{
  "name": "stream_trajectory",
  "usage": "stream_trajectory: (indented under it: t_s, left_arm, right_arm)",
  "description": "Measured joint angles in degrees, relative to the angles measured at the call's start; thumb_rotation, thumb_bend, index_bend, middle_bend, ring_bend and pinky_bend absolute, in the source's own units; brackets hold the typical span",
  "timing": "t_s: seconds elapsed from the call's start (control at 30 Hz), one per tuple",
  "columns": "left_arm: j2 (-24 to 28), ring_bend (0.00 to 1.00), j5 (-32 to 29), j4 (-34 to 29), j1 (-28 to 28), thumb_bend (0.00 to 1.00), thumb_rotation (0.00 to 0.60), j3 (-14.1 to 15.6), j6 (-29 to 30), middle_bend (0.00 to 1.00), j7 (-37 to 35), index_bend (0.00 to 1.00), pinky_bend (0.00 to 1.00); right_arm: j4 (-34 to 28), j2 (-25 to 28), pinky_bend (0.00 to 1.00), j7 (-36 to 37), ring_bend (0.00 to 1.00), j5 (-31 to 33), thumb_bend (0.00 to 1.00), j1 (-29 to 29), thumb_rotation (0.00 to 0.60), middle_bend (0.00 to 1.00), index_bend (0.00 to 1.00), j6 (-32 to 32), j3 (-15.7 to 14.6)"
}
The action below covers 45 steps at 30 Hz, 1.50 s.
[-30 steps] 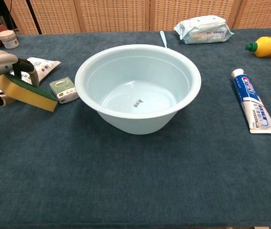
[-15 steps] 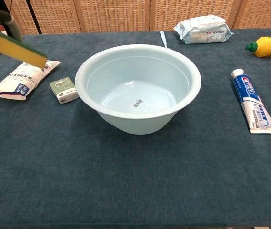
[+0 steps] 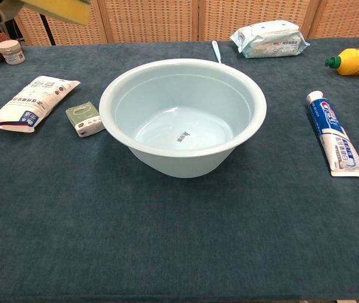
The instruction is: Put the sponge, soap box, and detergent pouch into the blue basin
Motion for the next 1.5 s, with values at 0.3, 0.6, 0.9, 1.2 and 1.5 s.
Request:
stream_trajectory:
  t_s: [0.3, 0.6, 0.9, 1.2, 1.5]
  left_arm:
    - [-13.4, 0.44, 2.3, 4.0, -3.1, 0.49, 0.600, -1.4, 0.6, 0.41, 5.1, 0.78, 0.42]
    - [-21.0, 0.44, -1.9, 5.1, -7.3, 0.48, 0.600, -4.1, -2.2, 0.41, 13.6, 0.78, 0.42]
    - [-22.7, 0.13, -8.8, 3.3, -8.8, 0.33, 0.600, -4.7, -5.2, 0.10, 18.8, 0.42, 0.30]
    - [-20.9, 0.00, -13.4, 0.2, -9.6, 0.26, 0.600, -4.5, -7.5, 0.00, 20.6, 0.13, 0.09]
    - [-17.6, 0.00, -14.5, -2.1, -9.1, 0.26, 0.600, -4.4, -7.6, 0.00, 18.9, 0.12, 0.08]
  right_arm:
    - [-0.1, 0.6, 0.00, 1.3, 0.00, 0.2, 0.10, -0.1, 0.600, 0.00, 0.06, 0.6, 0.2]
    - [-0.3, 1.3, 0.00, 3.1, 0.00, 0.6, 0.10, -0.2, 0.600, 0.00, 0.06, 1.4, 0.5]
    - [-0.3, 1.8, 0.00, 4.2, 0.00, 0.7, 0.11, -0.3, 0.600, 0.00, 0.06, 2.0, 0.6]
    - [-0.3, 1.7, 0.00, 4.1, 0.00, 0.5, 0.10, -0.4, 0.600, 0.00, 0.06, 2.2, 0.7]
    - [-0.2, 1.6, 0.00, 4.0, 0.00, 0.4, 0.10, -0.4, 0.600, 0.00, 0.06, 2.1, 0.7]
